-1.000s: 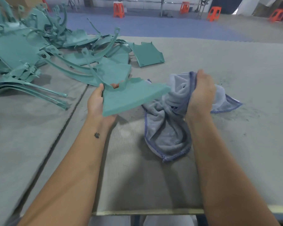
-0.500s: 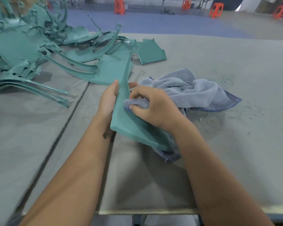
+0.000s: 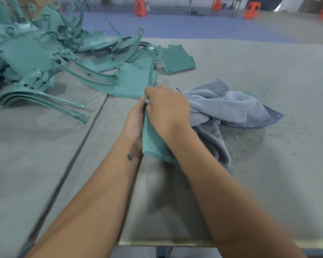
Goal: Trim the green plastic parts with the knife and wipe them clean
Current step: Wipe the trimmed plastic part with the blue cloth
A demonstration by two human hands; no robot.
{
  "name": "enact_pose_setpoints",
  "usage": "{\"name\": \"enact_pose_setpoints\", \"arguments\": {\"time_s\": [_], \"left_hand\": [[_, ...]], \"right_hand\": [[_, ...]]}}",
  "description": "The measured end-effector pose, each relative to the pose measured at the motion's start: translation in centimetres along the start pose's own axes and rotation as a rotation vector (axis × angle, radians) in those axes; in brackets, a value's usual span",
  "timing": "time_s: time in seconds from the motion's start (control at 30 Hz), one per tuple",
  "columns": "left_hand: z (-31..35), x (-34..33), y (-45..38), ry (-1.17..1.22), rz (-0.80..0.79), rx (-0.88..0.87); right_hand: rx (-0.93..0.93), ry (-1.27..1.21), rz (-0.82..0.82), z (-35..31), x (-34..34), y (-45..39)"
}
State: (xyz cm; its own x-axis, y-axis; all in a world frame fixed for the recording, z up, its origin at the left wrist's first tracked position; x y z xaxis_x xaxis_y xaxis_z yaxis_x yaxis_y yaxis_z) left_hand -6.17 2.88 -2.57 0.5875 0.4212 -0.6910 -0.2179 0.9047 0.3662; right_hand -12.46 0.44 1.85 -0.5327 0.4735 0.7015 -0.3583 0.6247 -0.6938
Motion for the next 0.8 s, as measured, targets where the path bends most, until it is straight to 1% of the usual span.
{"name": "enact_pose_setpoints", "arguments": {"time_s": [0.07, 0.13, 0.17, 0.27, 0.43, 0.5, 0.57, 0.67, 0.8], "left_hand": [[0.4, 0.5, -0.3, 0.005, 0.049, -0.003], [0.6, 0.9, -0.5, -0.054, 0.106, -0.009], [0.7, 1.0, -0.6, -0.077, 0.121, -0.017], [1.0, 0.9, -1.1, -0.032, 0.12, -0.066], [0.8, 0.9, -1.6, 0.022, 0.135, -0.08], [0.9, 1.0, -1.6, -0.007, 0.141, -0.094], [1.0, 1.0, -1.6, -0.083, 0.161, -0.112], [0.7, 1.0, -1.2, -0.142, 0.215, -0.078], [0.3, 0.3, -0.7, -0.105, 0.193, -0.066]], "right_hand": [[0.017, -0.043, -0.063, -0.1, -0.2, -0.1], [0.043, -0.072, -0.129, 0.0, 0.0, 0.1], [0.068, -0.073, -0.137, 0.1, 0.2, 0.3], [0.136, -0.066, -0.133, 0.6, 0.9, 1.3], [0.116, -0.146, -0.238, 2.7, 1.8, 2.9], [0.152, -0.116, -0.208, 2.9, 1.7, 2.8], [0.178, -0.095, -0.141, 2.4, 1.2, 2.6], [0.155, -0.085, -0.065, 1.4, 0.7, 1.8], [0.092, -0.016, -0.015, 0.6, -0.2, 0.8]]}}
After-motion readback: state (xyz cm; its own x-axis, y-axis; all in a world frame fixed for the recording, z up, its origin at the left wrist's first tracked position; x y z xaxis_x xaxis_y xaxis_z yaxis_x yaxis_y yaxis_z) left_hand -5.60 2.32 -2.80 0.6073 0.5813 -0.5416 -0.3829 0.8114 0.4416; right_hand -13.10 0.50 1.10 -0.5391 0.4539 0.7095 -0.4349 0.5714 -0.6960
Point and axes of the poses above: each hand's wrist, its own y-axis away from the middle knuckle, its own x-axis out of the back of the hand, z = x × y, the point moved 2 cm from there along -y, towards the middle knuckle, and after that the axes turned 15 degrees about z, right-handed, at the moved point
